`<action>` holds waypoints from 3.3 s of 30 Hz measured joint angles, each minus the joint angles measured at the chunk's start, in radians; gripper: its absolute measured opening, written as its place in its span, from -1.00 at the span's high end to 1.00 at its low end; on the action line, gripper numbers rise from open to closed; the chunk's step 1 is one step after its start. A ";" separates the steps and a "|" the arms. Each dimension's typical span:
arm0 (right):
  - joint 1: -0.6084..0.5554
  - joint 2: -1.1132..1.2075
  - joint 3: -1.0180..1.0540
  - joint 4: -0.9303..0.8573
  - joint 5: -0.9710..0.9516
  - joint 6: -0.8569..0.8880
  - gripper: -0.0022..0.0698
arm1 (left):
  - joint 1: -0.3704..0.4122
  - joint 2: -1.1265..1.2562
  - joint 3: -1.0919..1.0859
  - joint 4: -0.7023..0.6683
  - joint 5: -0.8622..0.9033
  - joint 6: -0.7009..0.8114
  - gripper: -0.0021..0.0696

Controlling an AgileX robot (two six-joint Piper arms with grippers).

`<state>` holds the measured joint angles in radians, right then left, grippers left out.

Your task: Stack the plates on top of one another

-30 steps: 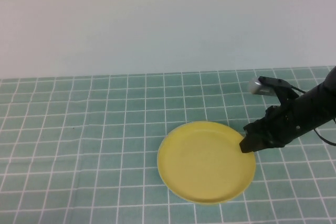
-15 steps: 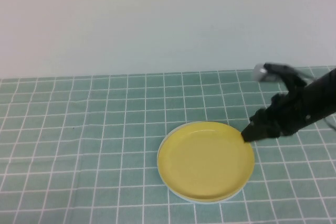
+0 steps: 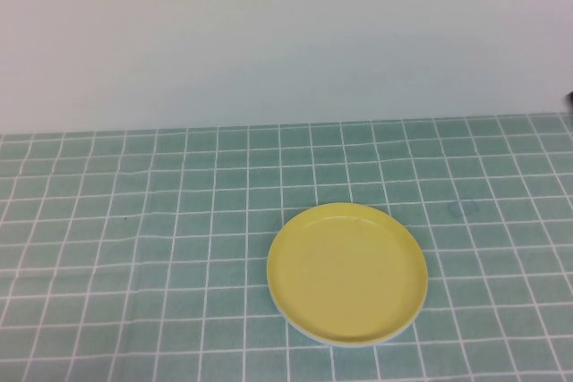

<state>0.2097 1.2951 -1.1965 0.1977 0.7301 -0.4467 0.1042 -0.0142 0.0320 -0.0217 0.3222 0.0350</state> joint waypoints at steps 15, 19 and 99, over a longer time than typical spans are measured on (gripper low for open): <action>0.000 -0.571 0.168 -0.116 0.030 0.112 0.94 | 0.000 0.000 0.000 0.000 0.000 0.000 0.94; 0.000 -0.597 0.180 -0.116 0.037 0.112 0.95 | 0.000 0.000 0.000 0.000 0.000 0.000 0.94; -0.231 -1.304 1.221 -0.222 -0.361 0.416 0.95 | 0.000 0.000 0.000 0.000 0.002 0.000 0.94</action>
<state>-0.0214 -0.0084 0.0241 -0.0241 0.3696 -0.0305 0.1042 -0.0142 0.0320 -0.0218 0.3244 0.0350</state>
